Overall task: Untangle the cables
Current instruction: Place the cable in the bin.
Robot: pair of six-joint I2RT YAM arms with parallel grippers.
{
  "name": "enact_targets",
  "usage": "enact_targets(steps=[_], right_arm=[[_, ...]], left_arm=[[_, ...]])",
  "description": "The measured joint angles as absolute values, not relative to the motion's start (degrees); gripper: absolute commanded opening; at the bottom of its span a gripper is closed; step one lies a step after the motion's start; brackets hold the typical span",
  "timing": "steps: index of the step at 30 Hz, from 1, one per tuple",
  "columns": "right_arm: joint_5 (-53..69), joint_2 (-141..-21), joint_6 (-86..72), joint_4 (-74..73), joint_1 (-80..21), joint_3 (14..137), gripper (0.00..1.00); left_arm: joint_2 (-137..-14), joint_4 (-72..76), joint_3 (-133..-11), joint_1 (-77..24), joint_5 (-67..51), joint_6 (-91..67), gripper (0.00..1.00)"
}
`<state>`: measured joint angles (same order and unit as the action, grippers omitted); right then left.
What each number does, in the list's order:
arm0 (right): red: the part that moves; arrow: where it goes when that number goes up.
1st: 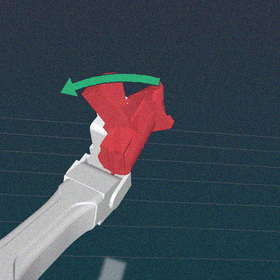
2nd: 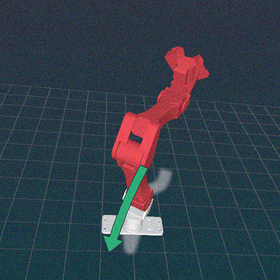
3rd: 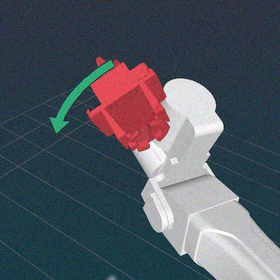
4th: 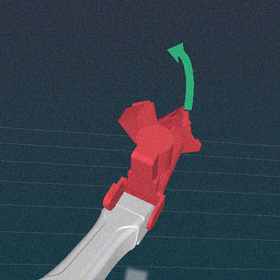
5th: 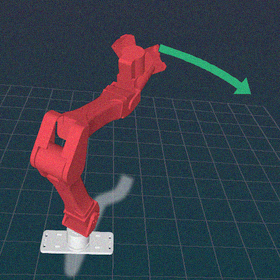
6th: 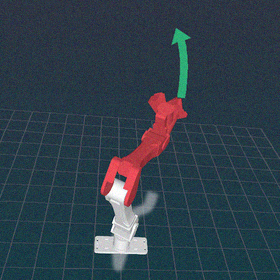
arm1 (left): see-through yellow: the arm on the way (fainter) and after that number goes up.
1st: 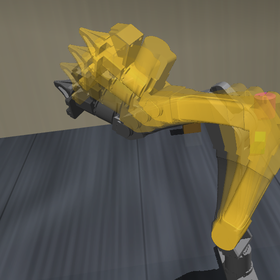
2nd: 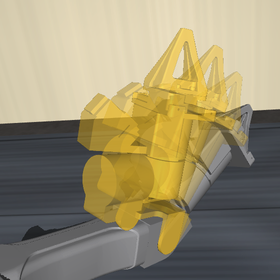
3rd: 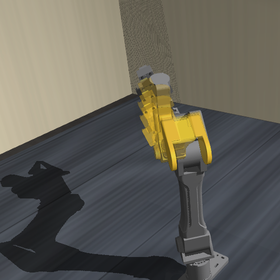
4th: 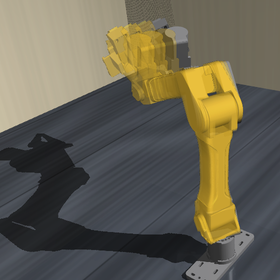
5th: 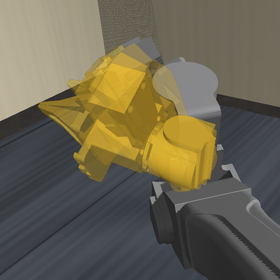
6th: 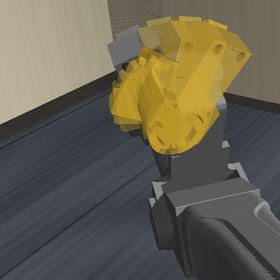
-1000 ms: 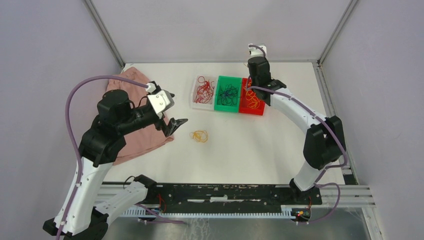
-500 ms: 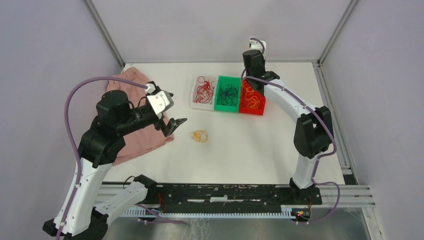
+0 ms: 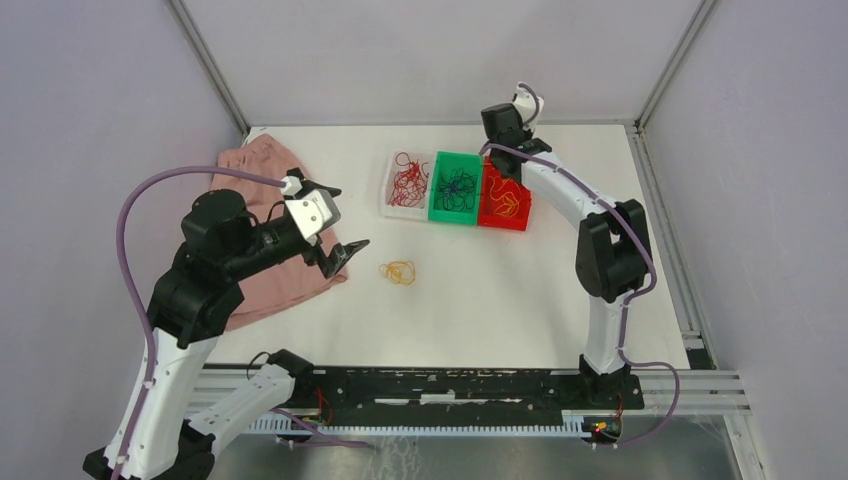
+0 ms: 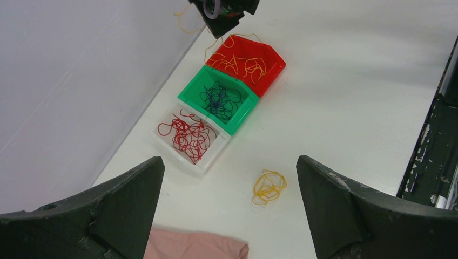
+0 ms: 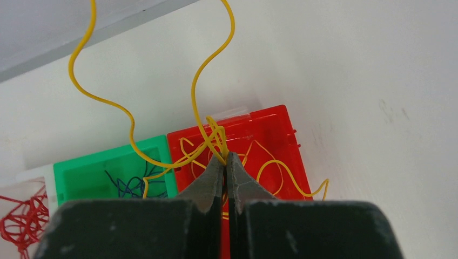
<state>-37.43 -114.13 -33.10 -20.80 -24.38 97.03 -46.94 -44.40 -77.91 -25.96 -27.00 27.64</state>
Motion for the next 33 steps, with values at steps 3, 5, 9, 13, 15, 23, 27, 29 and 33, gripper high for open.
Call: enact_targets(steps=[3,5,9,13,15,23,27,29,33], right_arm=[[-37.15,-114.13,-38.96,-22.22,-22.94,96.99,0.00],[-37.10,-114.19,-42.09,-23.38,-22.22,96.99,0.00],[-37.85,-114.50,-45.15,-25.65,-21.37,96.36,0.00],[-39.05,-114.52,-45.19,-26.30,-21.37,93.27,0.00],[-39.24,-114.65,-44.69,-26.92,-21.37,91.83,0.00],[-39.29,-119.24,-39.22,-30.00,-22.33,93.95,0.00],[-40.14,-121.78,-35.97,-31.59,-24.14,96.82,0.00],[-40.32,-123.28,-35.03,-32.95,-24.88,98.80,0.00],[-40.42,-126.15,-34.28,-35.48,-25.87,101.97,0.16]], left_arm=[[-46.74,-44.40,-77.91,-25.96,-27.00,27.68,0.99],[-46.70,-44.40,-77.80,-25.96,-27.00,27.70,0.99],[-46.70,-44.47,-77.45,-25.96,-27.00,27.79,0.99],[-46.70,-44.47,-77.38,-25.96,-27.03,27.94,0.99],[-46.72,-44.47,-77.38,-25.96,-27.03,28.03,0.99],[-46.78,-44.45,-77.38,-25.96,-27.05,28.03,0.99],[-46.78,-44.47,-77.38,-25.96,-27.05,28.03,0.99],[-46.76,-44.47,-77.38,-25.96,-27.05,28.03,0.99],[-46.76,-44.45,-77.38,-25.96,-27.03,28.05,0.99]])
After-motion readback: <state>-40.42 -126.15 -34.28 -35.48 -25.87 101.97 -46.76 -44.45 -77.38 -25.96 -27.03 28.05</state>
